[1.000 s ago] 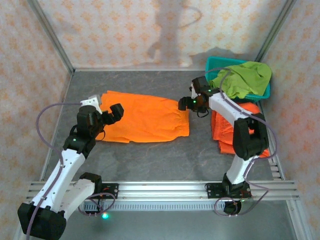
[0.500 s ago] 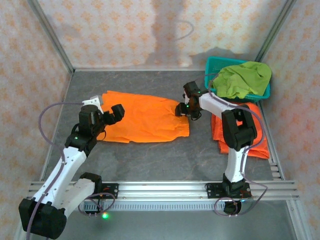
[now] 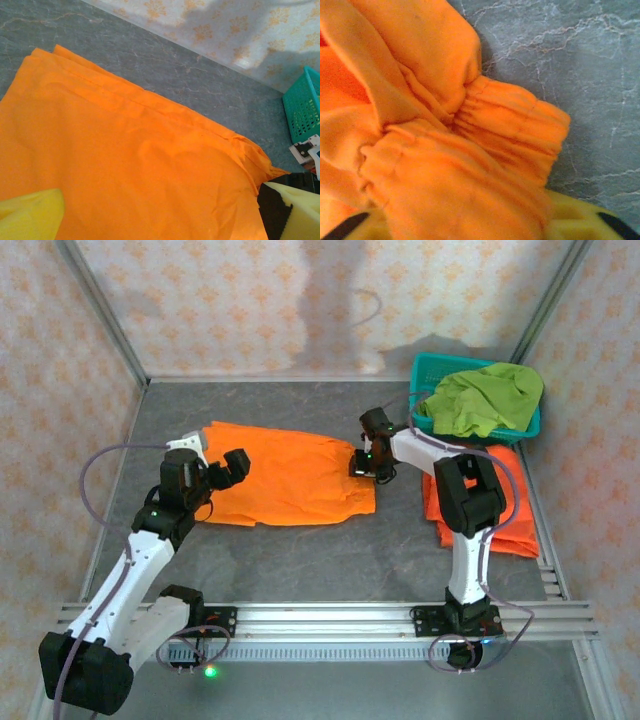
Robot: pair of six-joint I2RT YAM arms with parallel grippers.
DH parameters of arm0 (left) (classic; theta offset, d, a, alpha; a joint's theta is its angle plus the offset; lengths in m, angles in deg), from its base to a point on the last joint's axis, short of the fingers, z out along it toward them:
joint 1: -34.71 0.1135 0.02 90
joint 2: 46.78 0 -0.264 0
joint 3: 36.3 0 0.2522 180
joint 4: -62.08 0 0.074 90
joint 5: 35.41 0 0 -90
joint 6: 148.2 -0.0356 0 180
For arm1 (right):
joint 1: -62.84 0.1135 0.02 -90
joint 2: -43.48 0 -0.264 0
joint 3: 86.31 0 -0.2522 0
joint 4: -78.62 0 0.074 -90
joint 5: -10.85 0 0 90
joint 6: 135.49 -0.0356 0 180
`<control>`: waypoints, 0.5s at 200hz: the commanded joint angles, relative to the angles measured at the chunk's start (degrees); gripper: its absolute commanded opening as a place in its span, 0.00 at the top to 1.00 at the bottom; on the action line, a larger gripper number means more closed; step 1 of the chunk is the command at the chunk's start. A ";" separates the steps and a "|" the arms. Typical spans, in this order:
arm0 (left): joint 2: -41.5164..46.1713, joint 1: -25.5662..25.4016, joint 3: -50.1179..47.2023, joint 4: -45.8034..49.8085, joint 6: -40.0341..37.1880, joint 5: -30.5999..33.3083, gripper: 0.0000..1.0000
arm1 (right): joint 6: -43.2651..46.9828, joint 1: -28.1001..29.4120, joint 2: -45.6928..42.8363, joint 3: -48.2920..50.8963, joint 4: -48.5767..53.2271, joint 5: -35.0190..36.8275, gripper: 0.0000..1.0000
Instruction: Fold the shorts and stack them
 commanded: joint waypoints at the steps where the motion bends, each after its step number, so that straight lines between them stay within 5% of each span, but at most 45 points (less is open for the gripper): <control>1: -0.09 0.28 -0.59 -0.66 -0.46 -0.65 0.00 | -0.58 0.96 2.77 0.86 0.67 2.20 0.72; 50: 1.04 0.27 -0.39 -0.52 -0.64 0.65 0.00 | 1.52 1.05 -0.18 0.53 2.09 7.70 1.00; 100: 1.76 0.25 0.10 0.63 -1.30 1.74 0.00 | 8.29 1.55 -4.89 -4.38 11.34 17.74 1.00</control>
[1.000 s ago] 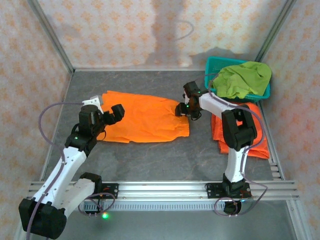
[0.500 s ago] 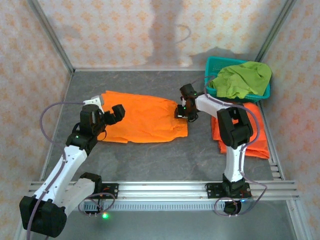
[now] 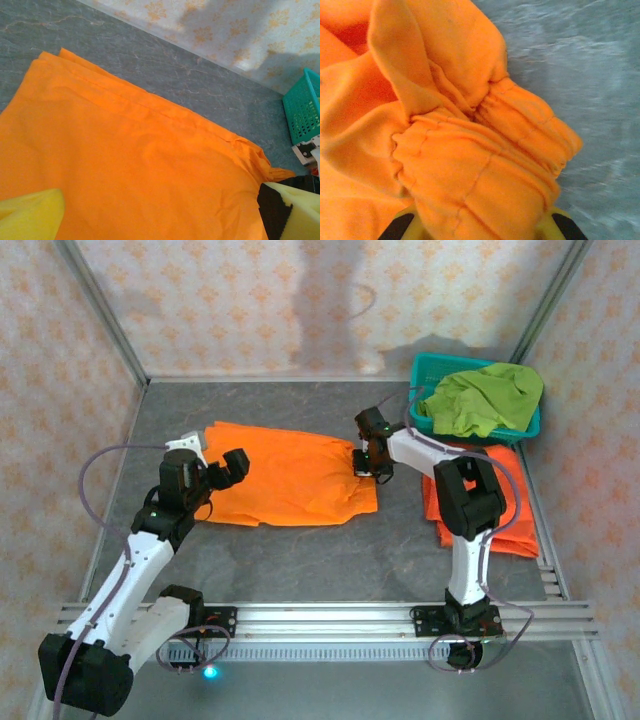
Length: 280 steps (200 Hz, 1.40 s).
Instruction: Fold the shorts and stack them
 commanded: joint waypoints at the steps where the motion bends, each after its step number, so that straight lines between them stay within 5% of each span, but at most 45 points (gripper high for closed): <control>1: 1.24 0.25 0.08 0.56 -1.26 1.39 0.00 | 5.02 0.21 -3.27 -3.53 8.72 10.10 1.00; 65: 1.00 0.25 0.28 0.10 -0.98 0.86 0.00 | 15.30 1.40 -4.11 -13.09 23.18 27.89 1.00; 280: -9.11 -2.71 3.62 -1.57 -1.46 -6.69 0.00 | 29.50 3.27 0.46 -32.78 37.31 64.37 1.00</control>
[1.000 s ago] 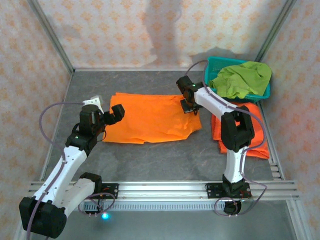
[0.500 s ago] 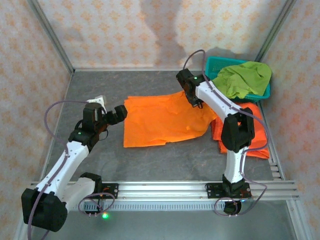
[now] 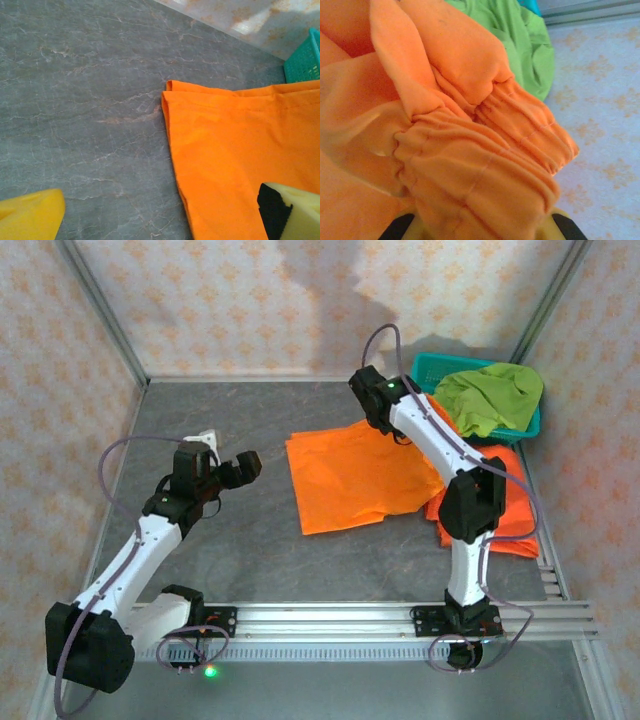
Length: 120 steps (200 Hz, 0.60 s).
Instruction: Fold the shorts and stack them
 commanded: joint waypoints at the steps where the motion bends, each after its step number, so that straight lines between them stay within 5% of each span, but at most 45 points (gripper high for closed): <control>1: -1.33 -0.95 1.66 -1.83 -0.38 -1.95 0.00 | 2.13 0.50 0.85 -2.72 2.16 7.14 1.00; 71: -12.27 -6.58 5.58 -3.42 0.59 -4.37 0.02 | -2.42 4.42 4.43 -7.49 6.63 8.09 1.00; 120: -22.35 -10.99 8.06 -6.22 3.44 -4.70 0.15 | -6.95 7.81 8.38 -12.74 11.76 6.64 1.00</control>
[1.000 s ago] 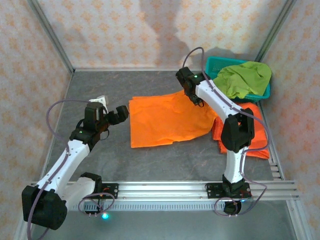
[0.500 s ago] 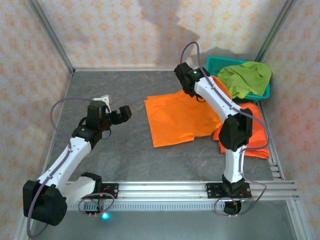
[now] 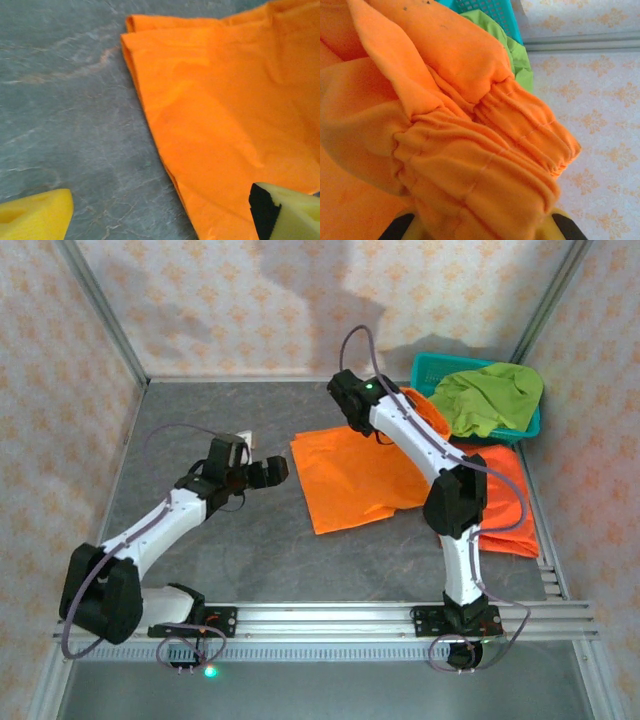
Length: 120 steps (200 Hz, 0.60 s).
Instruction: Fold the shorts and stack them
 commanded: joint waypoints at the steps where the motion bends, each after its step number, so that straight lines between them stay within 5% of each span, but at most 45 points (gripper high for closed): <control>1: -3.81 -1.92 2.40 -3.21 2.03 -0.68 0.15 | -3.95 1.07 1.75 -3.34 5.03 1.29 1.00; 62: -16.34 -5.22 7.26 -3.75 6.03 -0.10 0.65 | -8.03 2.68 3.55 -6.18 8.36 -3.86 1.00; 120: -25.16 -8.64 10.69 -4.62 6.98 0.40 0.81 | -12.78 4.38 6.90 -10.71 11.11 -11.32 0.98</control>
